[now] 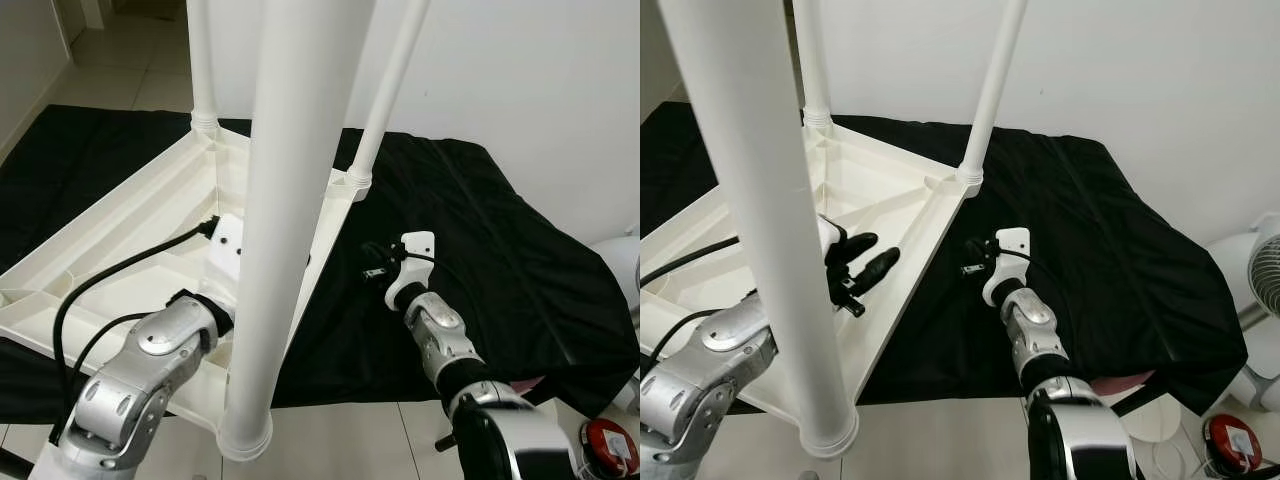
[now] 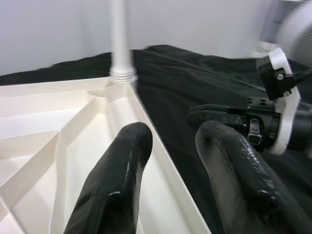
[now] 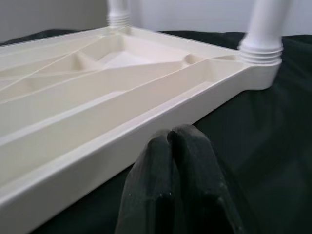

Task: Building children table

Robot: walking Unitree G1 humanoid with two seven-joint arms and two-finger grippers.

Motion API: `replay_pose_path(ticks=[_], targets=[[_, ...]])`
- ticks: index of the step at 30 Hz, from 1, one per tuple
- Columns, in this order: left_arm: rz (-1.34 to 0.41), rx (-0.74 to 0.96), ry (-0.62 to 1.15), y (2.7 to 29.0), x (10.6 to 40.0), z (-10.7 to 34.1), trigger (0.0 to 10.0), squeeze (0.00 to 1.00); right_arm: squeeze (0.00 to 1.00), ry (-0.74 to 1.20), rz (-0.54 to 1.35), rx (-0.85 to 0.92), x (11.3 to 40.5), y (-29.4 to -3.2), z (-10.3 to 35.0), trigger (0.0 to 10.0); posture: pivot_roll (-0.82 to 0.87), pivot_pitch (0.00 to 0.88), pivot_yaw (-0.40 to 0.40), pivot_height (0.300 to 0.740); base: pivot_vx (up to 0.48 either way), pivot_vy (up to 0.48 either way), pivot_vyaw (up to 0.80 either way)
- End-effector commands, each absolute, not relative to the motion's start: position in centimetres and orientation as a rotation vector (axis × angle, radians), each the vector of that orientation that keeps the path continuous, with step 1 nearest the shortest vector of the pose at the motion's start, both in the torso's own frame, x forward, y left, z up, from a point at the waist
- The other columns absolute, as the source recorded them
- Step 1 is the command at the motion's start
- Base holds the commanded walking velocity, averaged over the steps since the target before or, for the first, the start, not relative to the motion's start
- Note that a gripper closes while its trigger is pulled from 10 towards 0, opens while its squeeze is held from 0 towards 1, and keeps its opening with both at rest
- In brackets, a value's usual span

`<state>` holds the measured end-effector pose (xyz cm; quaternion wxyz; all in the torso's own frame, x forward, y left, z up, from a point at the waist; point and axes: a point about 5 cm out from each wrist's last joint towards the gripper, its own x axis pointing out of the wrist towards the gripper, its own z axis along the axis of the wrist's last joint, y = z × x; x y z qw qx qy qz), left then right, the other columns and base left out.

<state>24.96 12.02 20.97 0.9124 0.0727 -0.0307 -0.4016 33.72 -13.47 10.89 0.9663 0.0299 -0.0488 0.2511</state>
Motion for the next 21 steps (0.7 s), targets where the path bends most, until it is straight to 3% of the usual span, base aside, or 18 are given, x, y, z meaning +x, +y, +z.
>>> replay_pose_path(ticks=[1, 5, 10, 21], targets=[[-0.949, 0.144, -0.058, 11.8, 24.2, 20.4, 10.0, 0.00, 0.00, -0.113, 0.558, 0.027, 33.2, -13.9, 11.4, 10.0, 0.06, 0.000, -0.105, 0.740, 0.000, 0.000, 0.00], [-1.037, 0.148, 0.004, 12.0, 23.4, 19.6, 10.0, 0.00, 0.00, -0.115, 0.575, -0.004, 32.7, -14.4, 11.5, 10.0, 0.05, 0.000, -0.105, 0.740, 0.000, 0.000, 0.00], [-1.117, 0.307, 0.114, 13.2, 22.6, 17.7, 10.0, 0.00, 0.00, -0.120, 0.594, -0.043, 32.1, -15.0, 11.9, 10.0, 0.04, 0.000, -0.104, 0.740, 0.000, 0.000, 0.00], [-1.068, 0.425, 0.187, 15.0, 23.4, 16.3, 10.0, 0.00, 0.00, -0.114, 0.587, -0.054, 31.3, -15.7, 12.9, 10.0, 0.03, 0.000, -0.105, 0.740, 0.000, 0.000, 0.00]])
